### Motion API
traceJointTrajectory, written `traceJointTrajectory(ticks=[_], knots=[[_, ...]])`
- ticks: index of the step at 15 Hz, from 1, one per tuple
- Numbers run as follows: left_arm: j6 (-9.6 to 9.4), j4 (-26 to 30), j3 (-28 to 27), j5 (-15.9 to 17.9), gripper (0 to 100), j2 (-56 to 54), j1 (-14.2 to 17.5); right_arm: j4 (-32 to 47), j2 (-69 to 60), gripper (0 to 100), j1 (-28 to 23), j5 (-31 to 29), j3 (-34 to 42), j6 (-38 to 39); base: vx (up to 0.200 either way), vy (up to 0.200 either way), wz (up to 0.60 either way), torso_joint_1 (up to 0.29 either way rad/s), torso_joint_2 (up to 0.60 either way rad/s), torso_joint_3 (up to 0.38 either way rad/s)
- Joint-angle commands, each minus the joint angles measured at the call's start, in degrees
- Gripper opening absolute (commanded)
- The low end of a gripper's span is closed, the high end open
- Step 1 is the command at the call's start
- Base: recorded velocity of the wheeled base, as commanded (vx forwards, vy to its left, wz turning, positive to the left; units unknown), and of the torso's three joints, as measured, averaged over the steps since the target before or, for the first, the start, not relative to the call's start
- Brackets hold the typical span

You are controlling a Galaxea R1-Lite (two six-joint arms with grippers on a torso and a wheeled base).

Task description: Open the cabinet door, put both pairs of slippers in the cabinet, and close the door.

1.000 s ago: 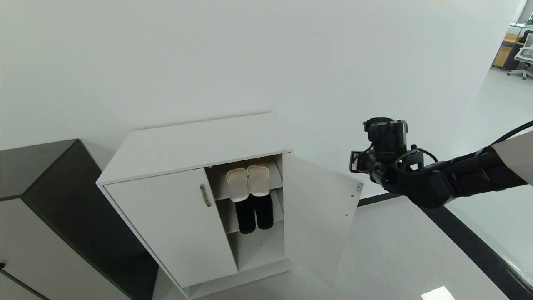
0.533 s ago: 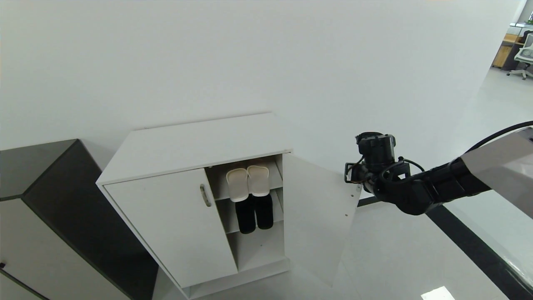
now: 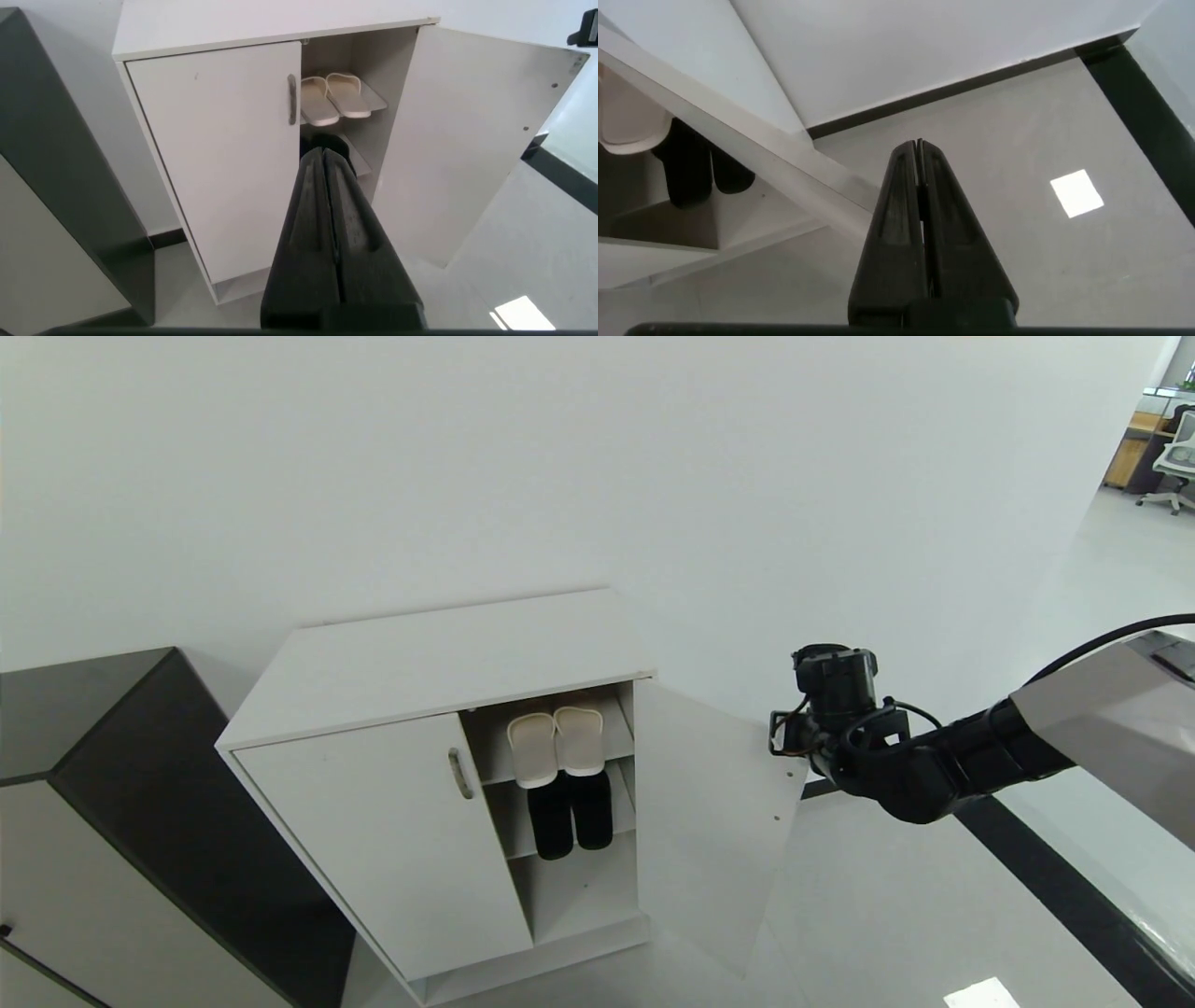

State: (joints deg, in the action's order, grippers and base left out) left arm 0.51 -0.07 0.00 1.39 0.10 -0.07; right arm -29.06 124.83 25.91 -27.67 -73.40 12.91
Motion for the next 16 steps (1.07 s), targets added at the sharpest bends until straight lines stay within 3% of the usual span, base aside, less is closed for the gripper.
traceJointTrajectory(ticks=[1, 8, 16], knots=[[0.02, -0.01, 0.00, 0.02, 0, -0.01, -0.01, 0.06, 0.24, 0, 0.11, -0.10, 0.01, 0.01, 0.000, 0.000, 0.00, 0.000, 0.00, 0.000], [0.02, -0.01, 0.00, 0.02, 0, -0.01, -0.01, 0.06, -1.17, 0, 2.92, -0.36, 2.47, 0.10, 0.000, 0.000, 0.00, 0.000, 0.00, 0.000], [0.02, -0.01, 0.00, 0.02, 0, -0.01, -0.01, -2.67, -10.31, 0, 14.52, -0.54, 11.44, 0.01, 0.000, 0.000, 0.00, 0.000, 0.00, 0.000]])
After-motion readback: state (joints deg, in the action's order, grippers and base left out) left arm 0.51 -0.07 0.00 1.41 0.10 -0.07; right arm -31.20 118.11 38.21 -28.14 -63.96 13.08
